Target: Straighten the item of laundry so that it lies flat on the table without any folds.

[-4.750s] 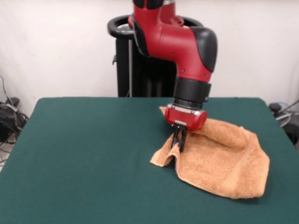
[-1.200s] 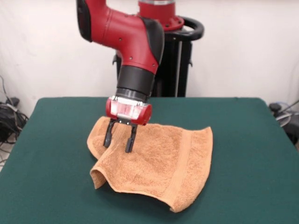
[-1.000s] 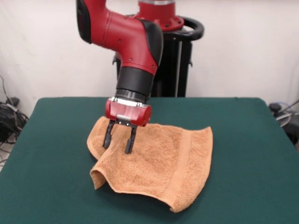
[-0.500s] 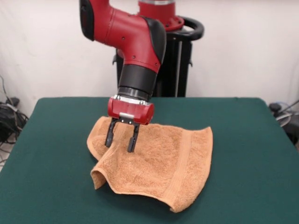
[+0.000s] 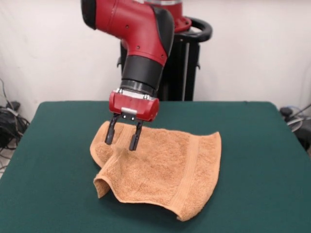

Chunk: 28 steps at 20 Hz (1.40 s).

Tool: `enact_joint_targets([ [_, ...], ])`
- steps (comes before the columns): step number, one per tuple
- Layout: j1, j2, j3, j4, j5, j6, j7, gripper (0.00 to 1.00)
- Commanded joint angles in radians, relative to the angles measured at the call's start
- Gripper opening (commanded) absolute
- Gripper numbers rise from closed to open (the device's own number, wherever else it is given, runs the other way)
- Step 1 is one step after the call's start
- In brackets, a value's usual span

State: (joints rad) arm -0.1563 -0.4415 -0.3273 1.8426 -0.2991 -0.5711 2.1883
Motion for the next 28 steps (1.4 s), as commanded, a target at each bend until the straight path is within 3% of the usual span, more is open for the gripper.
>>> enact_joint_targets([
  [1, 0.048, -0.037, 0.09, 0.055, 0.071, 0.134, 0.147, 1.0],
  [21, 0.143, 0.035, 0.119, 0.104, 0.276, 0.133, 0.215, 1.0],
  [22, 0.161, 0.042, 0.105, 0.107, 0.299, 0.112, 0.203, 0.0],
  [28, 0.129, 0.018, 0.167, 0.142, 0.331, 0.196, 0.239, 0.0],
])
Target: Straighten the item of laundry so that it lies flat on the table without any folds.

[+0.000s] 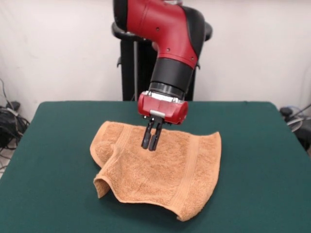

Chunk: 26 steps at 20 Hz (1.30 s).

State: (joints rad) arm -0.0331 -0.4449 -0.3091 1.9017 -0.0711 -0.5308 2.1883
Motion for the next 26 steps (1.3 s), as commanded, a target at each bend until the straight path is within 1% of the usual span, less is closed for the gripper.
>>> enact_joint_targets([
  [1, 0.002, 0.018, 0.159, 0.09, 0.11, 0.164, 0.243, 0.0],
  [9, -0.019, 0.023, 0.226, 0.115, 0.149, 0.175, 0.264, 0.0],
  [17, 0.029, 0.035, 0.236, 0.145, 0.238, 0.141, 0.275, 0.0],
  [26, 0.022, 0.014, 0.258, 0.177, 0.266, 0.137, 0.257, 0.0],
])
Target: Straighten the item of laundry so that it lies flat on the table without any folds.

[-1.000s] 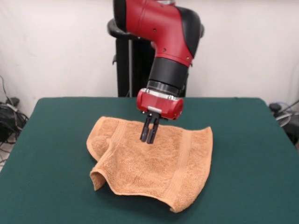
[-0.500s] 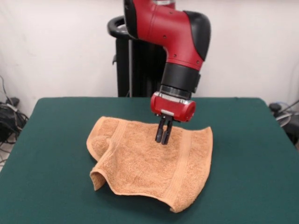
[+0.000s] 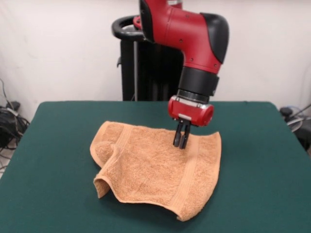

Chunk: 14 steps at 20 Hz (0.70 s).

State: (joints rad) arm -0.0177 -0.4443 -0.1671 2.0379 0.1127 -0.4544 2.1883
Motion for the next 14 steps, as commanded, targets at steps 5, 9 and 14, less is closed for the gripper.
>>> enact_joint_targets([
  [5, -0.001, 0.019, 0.117, 0.047, 0.079, 0.048, 0.249, 0.0],
  [9, -0.006, 0.017, 0.117, 0.052, 0.072, 0.042, 0.246, 0.0],
  [14, -0.011, 0.015, 0.12, 0.058, 0.069, 0.044, 0.241, 0.0],
])
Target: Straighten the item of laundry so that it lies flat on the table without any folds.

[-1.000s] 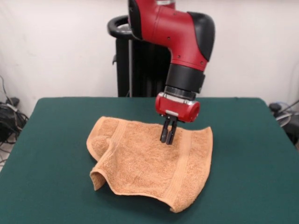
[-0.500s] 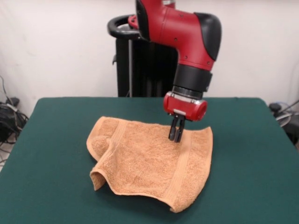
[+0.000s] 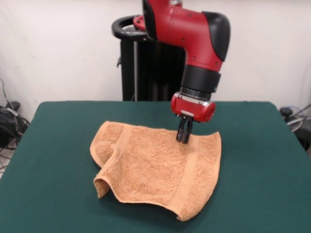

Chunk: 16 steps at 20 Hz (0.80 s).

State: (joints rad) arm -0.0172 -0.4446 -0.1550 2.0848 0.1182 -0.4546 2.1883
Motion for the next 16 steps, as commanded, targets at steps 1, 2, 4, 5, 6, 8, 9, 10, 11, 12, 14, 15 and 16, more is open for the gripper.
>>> enact_joint_targets([
  [1, -0.013, 0.016, 0.109, 0.011, 0.063, 0.043, 0.241, 0.0],
  [2, -0.011, 0.018, 0.109, 0.011, 0.065, 0.041, 0.241, 0.0],
  [4, -0.008, 0.023, 0.112, 0.009, 0.07, 0.038, 0.242, 0.0],
  [5, -0.005, 0.026, 0.113, 0.008, 0.072, 0.037, 0.244, 0.0],
  [6, -0.002, 0.027, 0.114, 0.008, 0.075, 0.037, 0.245, 0.0],
  [8, 0.005, 0.032, 0.115, 0.006, 0.081, 0.037, 0.246, 0.0],
  [9, 0.009, 0.034, 0.114, 0.006, 0.086, 0.035, 0.247, 0.0],
  [10, 0.014, 0.038, 0.113, 0.004, 0.091, 0.033, 0.248, 0.0],
  [11, 0.02, 0.043, 0.112, 0.003, 0.097, 0.03, 0.249, 0.0],
  [12, 0.025, 0.049, 0.111, -0.001, 0.103, 0.025, 0.249, 0.0],
  [14, 0.037, 0.066, 0.11, -0.013, 0.119, 0.015, 0.249, 0.0],
  [15, 0.043, 0.074, 0.109, -0.02, 0.127, 0.009, 0.249, 0.0],
  [16, 0.046, 0.084, 0.109, -0.028, 0.133, 0.001, 0.249, 0.0],
])
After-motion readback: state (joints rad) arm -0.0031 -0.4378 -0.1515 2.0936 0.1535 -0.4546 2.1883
